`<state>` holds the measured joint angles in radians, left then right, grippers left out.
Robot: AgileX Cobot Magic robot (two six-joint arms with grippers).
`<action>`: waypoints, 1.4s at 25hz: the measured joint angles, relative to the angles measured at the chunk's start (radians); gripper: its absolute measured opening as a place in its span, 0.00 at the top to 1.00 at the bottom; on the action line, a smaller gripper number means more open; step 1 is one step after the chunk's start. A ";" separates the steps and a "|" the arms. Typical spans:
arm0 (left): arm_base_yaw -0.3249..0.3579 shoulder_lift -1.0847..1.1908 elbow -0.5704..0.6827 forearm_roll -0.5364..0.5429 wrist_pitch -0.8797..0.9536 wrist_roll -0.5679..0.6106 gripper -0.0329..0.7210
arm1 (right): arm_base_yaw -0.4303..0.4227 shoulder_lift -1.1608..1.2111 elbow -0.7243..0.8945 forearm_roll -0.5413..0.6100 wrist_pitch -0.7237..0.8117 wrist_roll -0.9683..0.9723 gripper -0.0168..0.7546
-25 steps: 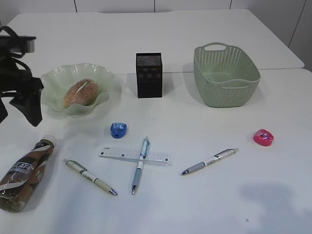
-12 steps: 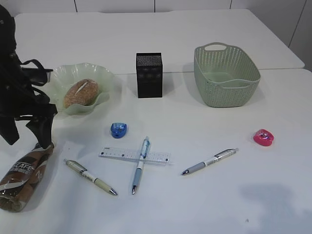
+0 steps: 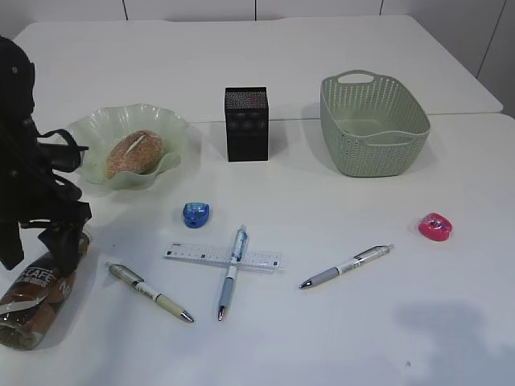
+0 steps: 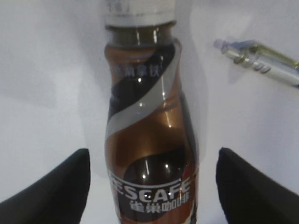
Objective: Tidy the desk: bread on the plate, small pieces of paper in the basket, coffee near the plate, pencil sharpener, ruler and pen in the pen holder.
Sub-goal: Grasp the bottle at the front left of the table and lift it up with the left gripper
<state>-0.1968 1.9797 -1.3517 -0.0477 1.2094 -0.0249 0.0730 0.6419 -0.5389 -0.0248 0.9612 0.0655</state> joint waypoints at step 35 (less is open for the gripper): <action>0.000 0.076 0.036 -0.004 -0.075 -0.007 0.20 | 0.000 0.000 0.000 0.000 -0.006 0.002 0.37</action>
<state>-0.1968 2.0562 -1.3157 -0.0520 1.1342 -0.0322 0.0730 0.6419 -0.5389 -0.0248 0.9554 0.0671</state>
